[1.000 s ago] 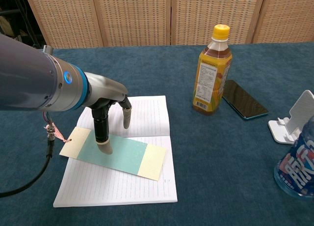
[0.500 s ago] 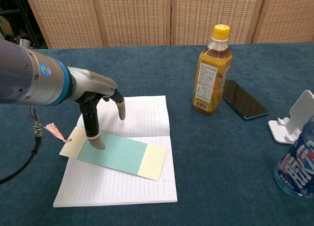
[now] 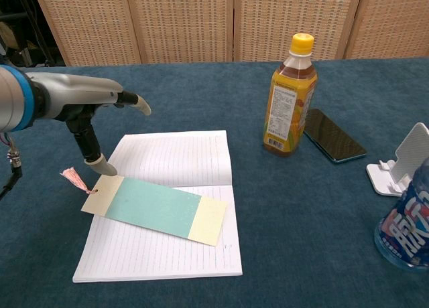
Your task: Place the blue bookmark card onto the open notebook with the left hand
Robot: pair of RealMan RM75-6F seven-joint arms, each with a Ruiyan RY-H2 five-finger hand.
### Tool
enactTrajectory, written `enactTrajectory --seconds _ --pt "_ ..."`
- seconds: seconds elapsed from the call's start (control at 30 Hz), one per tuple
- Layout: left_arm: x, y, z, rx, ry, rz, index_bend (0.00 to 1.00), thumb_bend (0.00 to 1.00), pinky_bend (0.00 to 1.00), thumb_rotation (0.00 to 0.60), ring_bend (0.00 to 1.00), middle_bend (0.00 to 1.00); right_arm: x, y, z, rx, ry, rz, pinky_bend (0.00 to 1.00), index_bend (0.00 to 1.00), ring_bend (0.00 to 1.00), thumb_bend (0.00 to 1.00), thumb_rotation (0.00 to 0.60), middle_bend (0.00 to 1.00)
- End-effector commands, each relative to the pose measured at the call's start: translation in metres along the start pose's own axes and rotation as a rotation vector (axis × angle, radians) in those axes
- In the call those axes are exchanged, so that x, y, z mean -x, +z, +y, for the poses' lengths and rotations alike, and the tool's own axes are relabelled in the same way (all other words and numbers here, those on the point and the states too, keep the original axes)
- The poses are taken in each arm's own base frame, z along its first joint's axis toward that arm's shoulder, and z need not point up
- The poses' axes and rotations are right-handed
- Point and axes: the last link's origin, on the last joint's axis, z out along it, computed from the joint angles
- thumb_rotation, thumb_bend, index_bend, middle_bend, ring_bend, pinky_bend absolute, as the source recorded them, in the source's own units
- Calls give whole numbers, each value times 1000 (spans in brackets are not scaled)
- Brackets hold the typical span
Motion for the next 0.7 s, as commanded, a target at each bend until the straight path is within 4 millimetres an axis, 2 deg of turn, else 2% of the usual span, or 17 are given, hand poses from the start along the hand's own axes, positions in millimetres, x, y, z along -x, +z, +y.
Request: enactTrajectory --seconds 0.03,0.3,0.57,0.67,0.7 --pt "22 -15 -38 -13 -91 66 0 165 35 600 0 0 1 1 -1 2 -3 -2 0 0 0 0 600 0" --pt "45 -27 -59 53 -79 121 0 162 34 600 0 0 3 3 -1 7 -14 -6 0 0 0 0 600 0" --pt "45 -41 -47 155 -92 80 0 214 34 600 0 0 3 3 -2 9 -19 -4 0 0 0 0 600 0" --pt "44 -46 -40 181 -98 60 0 295 34 600 0 0 2 3 -2 8 -16 -1 0 0 0 0 600 0" --pt "44 -47 -38 188 -99 52 0 361 34 600 0 0 2 3 -2 7 -15 -1 0 0 0 0 600 0"
